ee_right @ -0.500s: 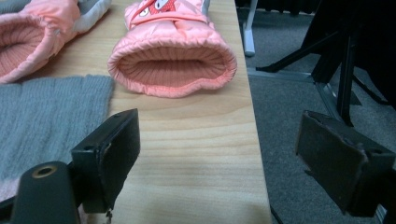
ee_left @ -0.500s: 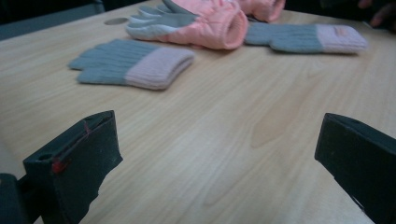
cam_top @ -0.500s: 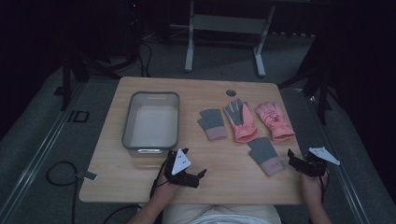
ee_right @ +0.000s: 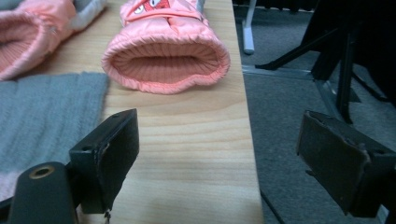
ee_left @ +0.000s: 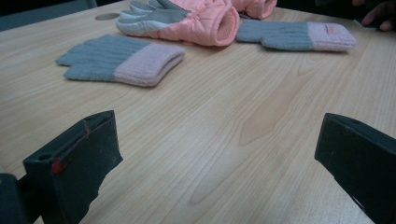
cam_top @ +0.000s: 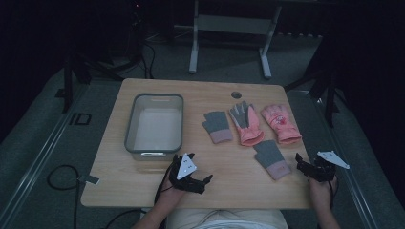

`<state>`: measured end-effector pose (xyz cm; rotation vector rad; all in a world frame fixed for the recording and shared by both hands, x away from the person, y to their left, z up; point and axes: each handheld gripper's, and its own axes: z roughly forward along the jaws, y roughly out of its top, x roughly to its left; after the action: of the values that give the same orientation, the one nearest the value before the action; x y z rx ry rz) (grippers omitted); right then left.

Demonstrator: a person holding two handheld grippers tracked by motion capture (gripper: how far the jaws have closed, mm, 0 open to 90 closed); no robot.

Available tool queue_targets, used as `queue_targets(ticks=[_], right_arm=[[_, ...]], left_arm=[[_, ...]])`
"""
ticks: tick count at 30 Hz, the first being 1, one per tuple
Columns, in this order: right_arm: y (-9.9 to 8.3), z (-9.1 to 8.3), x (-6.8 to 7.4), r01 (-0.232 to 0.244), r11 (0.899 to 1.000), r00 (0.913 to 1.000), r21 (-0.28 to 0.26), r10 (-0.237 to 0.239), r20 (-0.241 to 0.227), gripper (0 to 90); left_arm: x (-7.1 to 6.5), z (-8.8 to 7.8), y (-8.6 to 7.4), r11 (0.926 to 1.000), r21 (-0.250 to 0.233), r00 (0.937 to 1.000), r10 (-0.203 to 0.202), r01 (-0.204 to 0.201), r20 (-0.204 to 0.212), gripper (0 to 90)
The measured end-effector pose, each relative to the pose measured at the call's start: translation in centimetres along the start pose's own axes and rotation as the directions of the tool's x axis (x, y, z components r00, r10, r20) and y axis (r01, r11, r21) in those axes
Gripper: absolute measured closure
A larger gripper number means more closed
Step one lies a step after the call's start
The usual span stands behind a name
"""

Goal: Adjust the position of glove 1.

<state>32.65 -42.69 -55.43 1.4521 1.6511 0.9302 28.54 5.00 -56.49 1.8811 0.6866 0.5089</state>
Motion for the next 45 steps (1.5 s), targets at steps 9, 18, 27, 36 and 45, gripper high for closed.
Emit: queue_targets(ticks=[9,18,27,36,45], right_arm=[[0.3,0.0,-0.1,-0.006,0.998,0.9999,0.068,0.005,0.014,13.0],[0.5,0.0,0.2,0.012,0.998,0.9998,0.066,-0.013,0.014,12.9],[0.3,0.5,-0.1,0.01,0.997,0.9996,0.081,-0.012,0.027,13.0],[2.6,-0.2,-0.6,-0.03,0.997,0.9992,0.067,0.028,0.027,12.9],[5.6,-0.4,-0.6,-0.012,0.999,0.9998,0.038,0.012,0.018,12.9]], left_arm=[[0.1,0.0,0.0,0.9999,-0.008,0.9996,-0.01,0.01,0.025,0.0],[-0.1,0.1,0.0,0.9999,0.0,0.9997,0.013,-0.013,0.019,0.0],[-0.2,0.1,0.1,0.9999,0.003,0.9998,0.014,-0.014,0.016,0.0],[0.0,0.1,0.0,1.0,-0.002,0.9998,0.002,-0.002,0.018,0.0],[0.0,0.0,0.0,1.0,-0.004,0.9998,0.002,-0.002,0.02,0.0]])
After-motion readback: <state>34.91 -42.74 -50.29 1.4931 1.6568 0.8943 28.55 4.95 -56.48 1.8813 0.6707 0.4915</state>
